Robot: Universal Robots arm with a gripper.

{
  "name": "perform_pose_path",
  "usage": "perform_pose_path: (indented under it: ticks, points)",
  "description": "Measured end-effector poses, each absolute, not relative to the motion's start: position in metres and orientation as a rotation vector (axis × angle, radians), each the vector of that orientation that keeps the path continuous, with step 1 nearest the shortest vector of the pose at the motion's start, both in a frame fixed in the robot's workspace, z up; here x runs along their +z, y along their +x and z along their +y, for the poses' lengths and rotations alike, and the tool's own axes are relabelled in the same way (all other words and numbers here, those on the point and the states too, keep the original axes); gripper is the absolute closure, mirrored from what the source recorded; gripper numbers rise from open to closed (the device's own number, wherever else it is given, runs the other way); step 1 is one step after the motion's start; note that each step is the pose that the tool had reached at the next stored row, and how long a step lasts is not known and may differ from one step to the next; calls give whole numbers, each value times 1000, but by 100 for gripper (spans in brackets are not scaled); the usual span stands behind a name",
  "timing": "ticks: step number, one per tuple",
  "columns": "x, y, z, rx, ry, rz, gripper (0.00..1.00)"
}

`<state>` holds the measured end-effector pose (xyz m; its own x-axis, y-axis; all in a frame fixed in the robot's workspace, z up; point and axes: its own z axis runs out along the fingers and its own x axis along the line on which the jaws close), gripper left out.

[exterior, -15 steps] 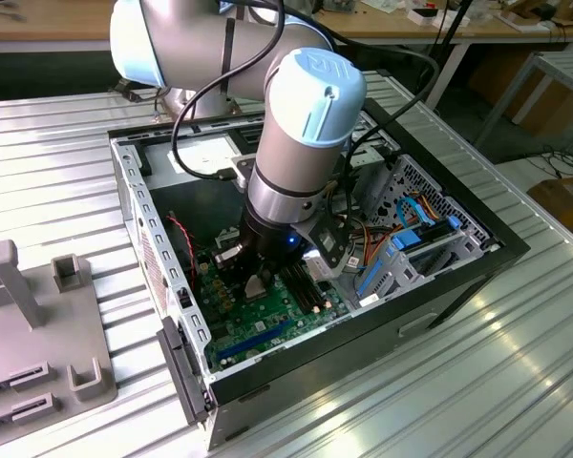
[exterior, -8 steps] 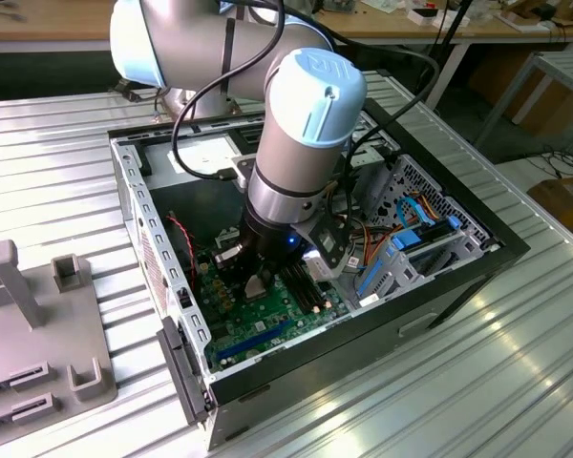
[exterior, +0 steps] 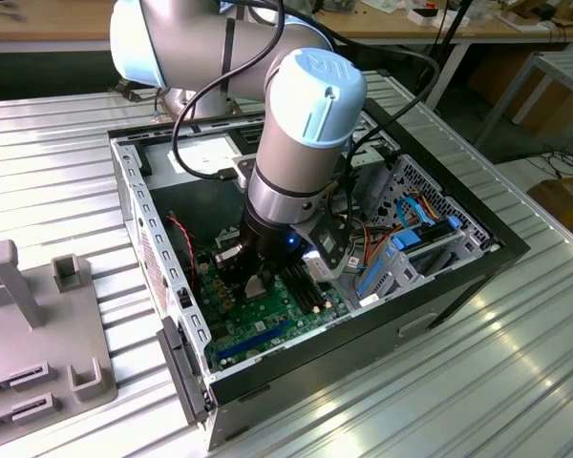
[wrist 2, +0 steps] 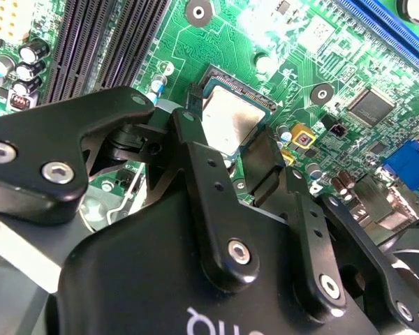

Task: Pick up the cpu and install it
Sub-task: 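Place the cpu into insertion slot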

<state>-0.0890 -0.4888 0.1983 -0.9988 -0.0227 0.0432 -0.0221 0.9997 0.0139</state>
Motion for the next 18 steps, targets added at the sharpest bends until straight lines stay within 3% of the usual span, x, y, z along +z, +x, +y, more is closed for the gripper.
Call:
perform_pose_path:
  ticks: [10,11,18]
  points:
    - [196,-89,-489,-21,34,-3098,53]
    - [196,-87,-489,-21,34,-3098,41]
    - [199,-83,-489,-22,36,-3098,41]
